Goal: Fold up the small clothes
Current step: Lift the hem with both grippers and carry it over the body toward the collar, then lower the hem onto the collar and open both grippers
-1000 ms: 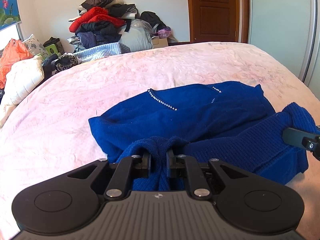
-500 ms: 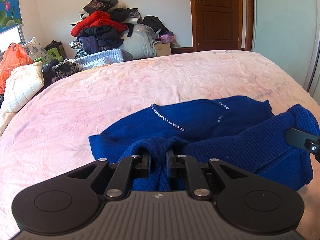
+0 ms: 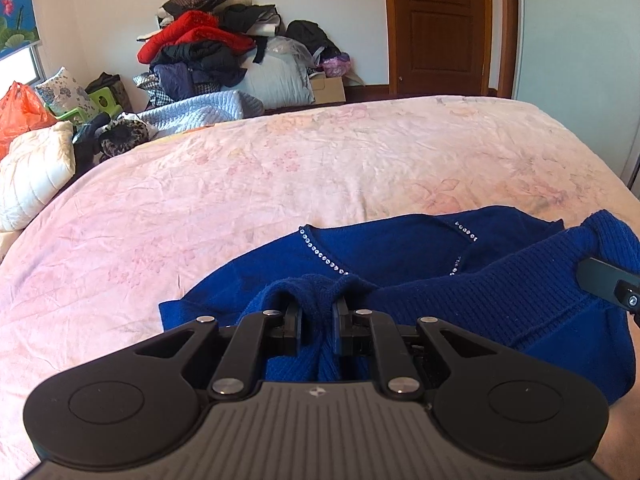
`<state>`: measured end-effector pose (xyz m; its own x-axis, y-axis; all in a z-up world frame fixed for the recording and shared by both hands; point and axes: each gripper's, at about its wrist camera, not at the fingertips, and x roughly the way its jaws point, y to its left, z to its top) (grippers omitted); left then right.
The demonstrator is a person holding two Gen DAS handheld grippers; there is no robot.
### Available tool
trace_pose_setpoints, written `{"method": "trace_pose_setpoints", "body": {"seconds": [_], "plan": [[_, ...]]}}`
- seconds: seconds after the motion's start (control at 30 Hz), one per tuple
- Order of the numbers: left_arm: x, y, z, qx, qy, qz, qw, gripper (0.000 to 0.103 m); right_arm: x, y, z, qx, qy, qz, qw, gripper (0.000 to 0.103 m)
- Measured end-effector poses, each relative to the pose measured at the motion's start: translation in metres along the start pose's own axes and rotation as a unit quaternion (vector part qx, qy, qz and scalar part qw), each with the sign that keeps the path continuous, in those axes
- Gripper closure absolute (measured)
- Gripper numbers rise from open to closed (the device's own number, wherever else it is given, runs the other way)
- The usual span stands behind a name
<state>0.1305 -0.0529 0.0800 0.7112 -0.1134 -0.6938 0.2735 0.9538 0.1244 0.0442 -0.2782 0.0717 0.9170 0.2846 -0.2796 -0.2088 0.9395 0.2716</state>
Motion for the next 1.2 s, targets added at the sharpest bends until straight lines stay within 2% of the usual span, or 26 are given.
{"method": "trace_pose_setpoints", "body": {"seconds": [0.5,0.63,0.73,0.87,1.0,1.03,1.07,1.1,1.13,1.2], "plan": [[0.077,0.005,0.025,-0.012,0.049,-0.010,0.9987,0.090,0.062,-0.033,0.004,0.026,0.036,-0.009,0.999,0.080],[0.102,0.009,0.031,-0.027,0.070,-0.027,0.9968,0.089,0.086,-0.048,0.003,0.041,0.052,-0.012,0.998,0.080],[0.120,0.019,0.033,-0.058,0.095,-0.042,0.9929,0.089,0.103,-0.060,0.000,0.063,0.065,-0.013,0.996,0.080],[0.129,0.037,0.034,-0.101,0.113,-0.076,0.9855,0.086,0.125,-0.076,-0.005,0.094,0.092,-0.011,0.991,0.079],[0.130,0.060,0.036,-0.156,0.119,-0.118,0.9734,0.073,0.139,-0.094,-0.010,0.140,0.113,-0.002,0.984,0.065],[0.131,0.067,0.037,-0.172,0.120,-0.128,0.9693,0.069,0.140,-0.098,-0.010,0.152,0.117,0.003,0.982,0.060],[0.133,0.073,0.037,-0.188,0.124,-0.140,0.9643,0.063,0.141,-0.101,-0.010,0.162,0.118,0.008,0.980,0.048],[0.135,0.081,0.037,-0.207,0.127,-0.150,0.9584,0.059,0.142,-0.107,-0.009,0.177,0.119,0.019,0.977,0.043],[0.136,0.088,0.036,-0.225,0.129,-0.159,0.9526,0.053,0.142,-0.110,-0.008,0.189,0.118,0.026,0.975,0.042],[0.139,0.101,0.035,-0.258,0.128,-0.163,0.9438,0.051,0.143,-0.118,-0.005,0.206,0.114,0.033,0.971,0.041]]}}
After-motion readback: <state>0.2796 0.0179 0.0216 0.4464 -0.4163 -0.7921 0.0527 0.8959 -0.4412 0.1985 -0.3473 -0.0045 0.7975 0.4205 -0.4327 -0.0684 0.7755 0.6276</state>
